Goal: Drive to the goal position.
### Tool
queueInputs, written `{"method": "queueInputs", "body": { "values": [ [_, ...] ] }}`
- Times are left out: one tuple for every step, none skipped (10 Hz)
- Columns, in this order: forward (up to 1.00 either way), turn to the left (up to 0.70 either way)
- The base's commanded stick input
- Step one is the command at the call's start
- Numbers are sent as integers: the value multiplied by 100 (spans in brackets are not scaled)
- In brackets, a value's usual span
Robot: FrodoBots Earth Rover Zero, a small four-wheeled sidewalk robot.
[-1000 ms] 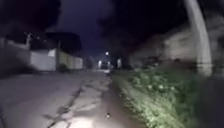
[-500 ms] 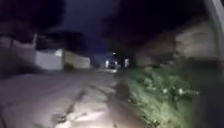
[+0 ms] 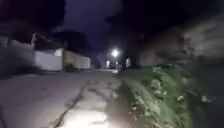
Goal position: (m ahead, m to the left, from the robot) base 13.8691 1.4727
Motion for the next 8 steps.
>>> {"method": "queueInputs", "body": {
  "values": [
    [67,0],
    [67,0],
    [67,0],
    [67,0],
    [67,0],
    [68,0],
    [69,0],
    [69,0]
  ]
}}
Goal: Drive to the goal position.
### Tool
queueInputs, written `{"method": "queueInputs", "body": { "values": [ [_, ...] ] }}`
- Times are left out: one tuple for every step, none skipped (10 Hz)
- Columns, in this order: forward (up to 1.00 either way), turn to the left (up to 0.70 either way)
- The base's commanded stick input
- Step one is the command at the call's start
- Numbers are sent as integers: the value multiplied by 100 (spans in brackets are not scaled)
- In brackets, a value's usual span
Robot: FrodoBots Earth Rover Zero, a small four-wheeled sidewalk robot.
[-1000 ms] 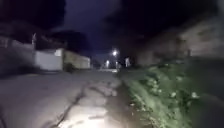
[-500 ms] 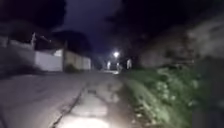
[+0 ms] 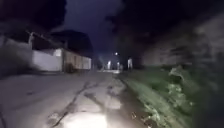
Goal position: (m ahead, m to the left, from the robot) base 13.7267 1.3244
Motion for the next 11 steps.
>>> {"method": "queueInputs", "body": {
  "values": [
    [69,0],
    [69,0],
    [69,0],
    [69,0],
    [69,0],
    [69,4],
    [69,18],
    [69,32],
    [69,17],
    [69,0],
    [69,0]
  ]
}}
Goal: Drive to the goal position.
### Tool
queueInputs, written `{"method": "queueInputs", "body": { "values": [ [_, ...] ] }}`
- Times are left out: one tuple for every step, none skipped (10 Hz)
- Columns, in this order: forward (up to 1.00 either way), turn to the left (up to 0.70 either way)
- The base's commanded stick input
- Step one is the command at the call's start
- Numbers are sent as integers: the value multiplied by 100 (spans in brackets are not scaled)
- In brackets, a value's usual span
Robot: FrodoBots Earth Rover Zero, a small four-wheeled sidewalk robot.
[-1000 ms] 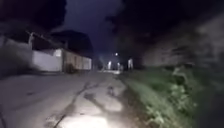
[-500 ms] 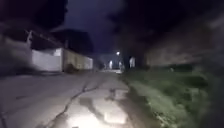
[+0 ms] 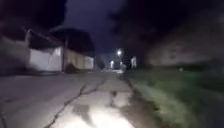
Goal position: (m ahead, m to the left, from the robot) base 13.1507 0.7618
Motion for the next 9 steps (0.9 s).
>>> {"method": "queueInputs", "body": {
  "values": [
    [69,0],
    [69,0],
    [69,0],
    [69,0],
    [69,0],
    [69,0],
    [69,0],
    [69,0],
    [69,0]
  ]
}}
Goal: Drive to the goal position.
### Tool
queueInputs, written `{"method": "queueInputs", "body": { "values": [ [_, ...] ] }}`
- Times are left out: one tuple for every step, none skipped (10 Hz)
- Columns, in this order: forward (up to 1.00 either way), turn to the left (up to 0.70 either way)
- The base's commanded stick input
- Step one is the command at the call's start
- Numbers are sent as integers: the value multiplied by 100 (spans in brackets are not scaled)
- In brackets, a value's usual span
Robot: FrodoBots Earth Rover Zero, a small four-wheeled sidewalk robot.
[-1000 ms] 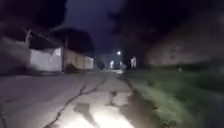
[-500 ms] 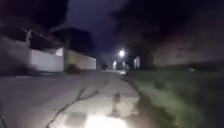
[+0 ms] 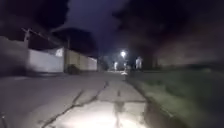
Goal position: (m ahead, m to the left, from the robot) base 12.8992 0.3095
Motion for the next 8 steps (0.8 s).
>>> {"method": "queueInputs", "body": {
  "values": [
    [69,0],
    [69,0],
    [69,-23],
    [69,-35],
    [69,-35],
    [69,-33],
    [69,-29],
    [69,-15]
  ]
}}
